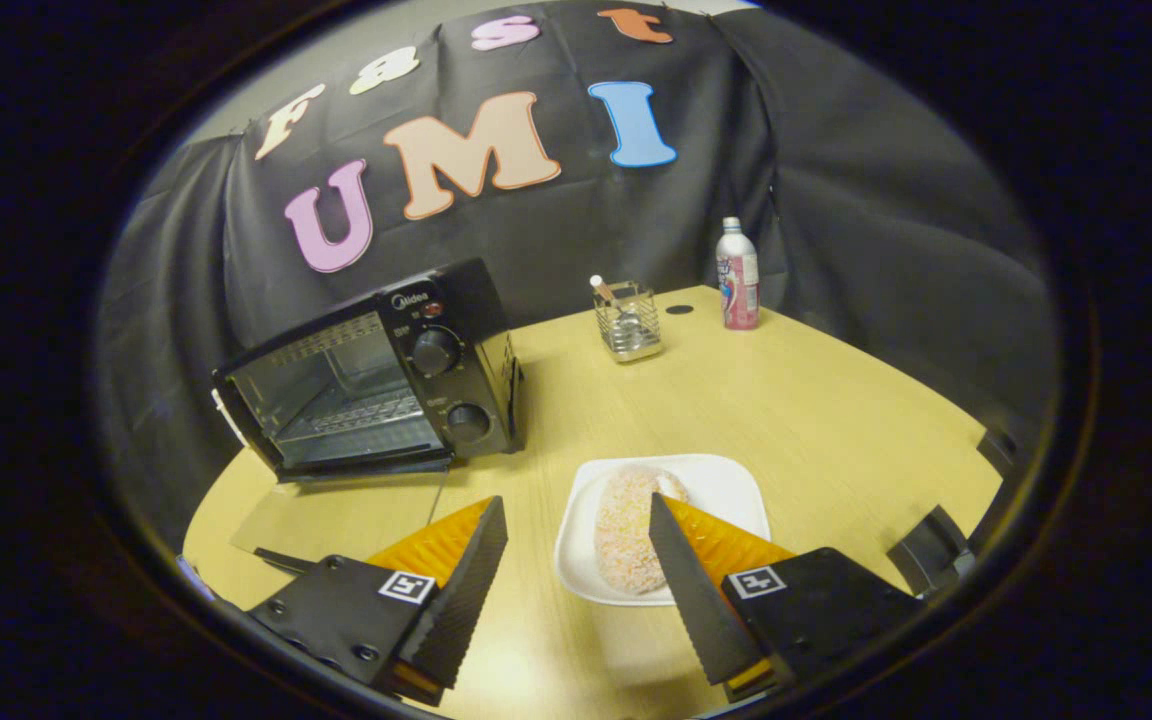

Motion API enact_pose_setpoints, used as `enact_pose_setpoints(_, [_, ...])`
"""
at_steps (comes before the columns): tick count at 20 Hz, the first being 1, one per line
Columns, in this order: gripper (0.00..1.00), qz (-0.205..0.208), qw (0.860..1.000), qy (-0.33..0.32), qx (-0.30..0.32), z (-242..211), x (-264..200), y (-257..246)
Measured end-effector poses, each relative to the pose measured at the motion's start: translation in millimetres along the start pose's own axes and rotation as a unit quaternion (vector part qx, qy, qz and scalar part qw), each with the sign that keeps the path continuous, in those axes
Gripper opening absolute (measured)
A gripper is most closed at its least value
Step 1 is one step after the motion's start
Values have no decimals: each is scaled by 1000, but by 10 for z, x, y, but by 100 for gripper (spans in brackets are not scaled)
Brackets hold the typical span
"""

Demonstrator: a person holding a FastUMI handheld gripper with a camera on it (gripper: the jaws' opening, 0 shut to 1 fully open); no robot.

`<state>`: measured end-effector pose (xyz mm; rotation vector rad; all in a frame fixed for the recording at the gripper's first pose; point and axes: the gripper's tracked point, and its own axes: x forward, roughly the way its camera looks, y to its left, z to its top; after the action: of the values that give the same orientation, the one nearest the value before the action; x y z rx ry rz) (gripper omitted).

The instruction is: Open the toaster oven, put the food inside, and close the toaster oven door.

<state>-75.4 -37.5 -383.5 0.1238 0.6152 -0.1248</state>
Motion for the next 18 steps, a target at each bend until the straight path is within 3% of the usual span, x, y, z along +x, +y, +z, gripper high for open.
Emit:
enact_pose_setpoints(6, [90, -86, 994, 18, -58, -163, 229, -431])
enact_pose_setpoints(13, [92, -94, 993, 50, -43, -347, 373, -521])
enact_pose_setpoints(18, [79, -102, 993, 41, -45, -322, 336, -506])
